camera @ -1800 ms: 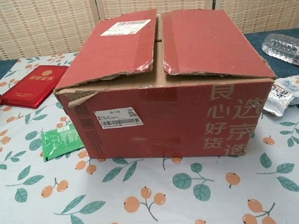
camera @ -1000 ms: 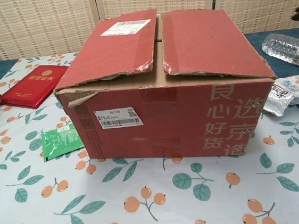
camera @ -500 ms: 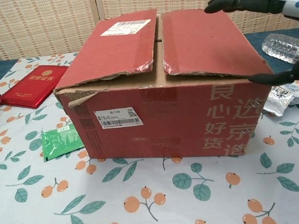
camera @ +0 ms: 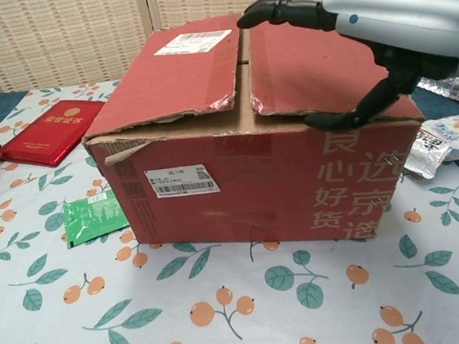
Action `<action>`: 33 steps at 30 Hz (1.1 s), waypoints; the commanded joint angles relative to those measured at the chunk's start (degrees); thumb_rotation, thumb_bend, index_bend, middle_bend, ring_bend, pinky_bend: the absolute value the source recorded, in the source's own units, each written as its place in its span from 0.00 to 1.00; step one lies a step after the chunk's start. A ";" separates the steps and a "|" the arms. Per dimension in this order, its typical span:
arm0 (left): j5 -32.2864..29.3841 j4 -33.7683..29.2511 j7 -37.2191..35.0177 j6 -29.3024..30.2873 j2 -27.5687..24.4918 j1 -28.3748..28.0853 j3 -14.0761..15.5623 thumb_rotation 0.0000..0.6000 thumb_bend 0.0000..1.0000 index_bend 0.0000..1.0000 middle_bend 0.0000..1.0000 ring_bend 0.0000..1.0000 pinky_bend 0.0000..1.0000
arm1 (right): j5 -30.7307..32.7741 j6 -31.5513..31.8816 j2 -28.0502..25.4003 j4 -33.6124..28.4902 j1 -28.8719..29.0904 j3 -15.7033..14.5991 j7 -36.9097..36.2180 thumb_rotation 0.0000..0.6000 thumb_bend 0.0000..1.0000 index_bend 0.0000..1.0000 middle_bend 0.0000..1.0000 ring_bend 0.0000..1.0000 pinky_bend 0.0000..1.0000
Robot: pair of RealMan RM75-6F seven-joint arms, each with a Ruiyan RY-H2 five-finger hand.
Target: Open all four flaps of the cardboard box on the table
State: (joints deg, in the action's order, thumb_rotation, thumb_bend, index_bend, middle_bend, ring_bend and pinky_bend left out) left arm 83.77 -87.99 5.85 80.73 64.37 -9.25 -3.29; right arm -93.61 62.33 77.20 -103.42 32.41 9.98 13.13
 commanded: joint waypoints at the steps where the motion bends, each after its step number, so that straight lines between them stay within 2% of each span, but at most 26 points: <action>1: 0.15 -0.21 -0.46 0.32 -0.31 0.13 0.01 0.05 0.43 0.00 0.00 0.00 0.00 | 1.40 -0.45 1.73 1.34 1.14 0.93 2.24 1.00 0.38 0.00 0.00 0.00 0.00; 8: 0.52 -0.56 -1.16 0.91 -0.80 0.38 0.11 0.05 0.43 0.00 0.00 0.00 0.00 | 4.06 -1.03 3.83 2.90 2.79 1.64 4.48 1.00 0.39 0.00 0.00 0.00 0.00; 15: 0.94 -0.40 -1.02 1.69 -0.81 0.65 0.18 0.05 0.43 0.00 0.00 0.00 0.00 | 2.00 2.87 3.84 2.54 2.43 1.27 3.64 1.00 0.39 0.00 0.00 0.00 0.00; 21: 0.85 -0.21 0.02 2.10 -0.47 0.78 0.11 0.05 0.43 0.00 0.00 0.00 0.00 | -1.70 10.99 -0.17 -0.91 -1.38 0.47 3.41 1.00 0.39 0.00 0.00 0.00 0.00; 28: 1.21 -0.28 1.81 2.20 0.01 0.78 0.39 0.05 0.43 0.00 0.00 0.00 0.00 | -6.36 24.85 -6.16 -1.64 -9.83 -1.48 3.12 1.00 0.38 0.00 0.00 0.00 0.00; 33: 2.83 -0.89 0.71 2.22 -0.37 0.70 1.14 0.05 0.43 0.00 0.00 0.00 0.00 | -7.71 36.10 -9.05 2.35 -18.34 -5.31 -4.75 1.00 0.39 0.00 0.00 0.00 0.00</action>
State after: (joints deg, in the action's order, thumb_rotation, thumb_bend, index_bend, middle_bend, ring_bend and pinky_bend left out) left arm 86.12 -88.72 7.03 82.90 64.15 -8.49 -2.37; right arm -99.81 92.91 70.65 -103.41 19.10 7.36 13.28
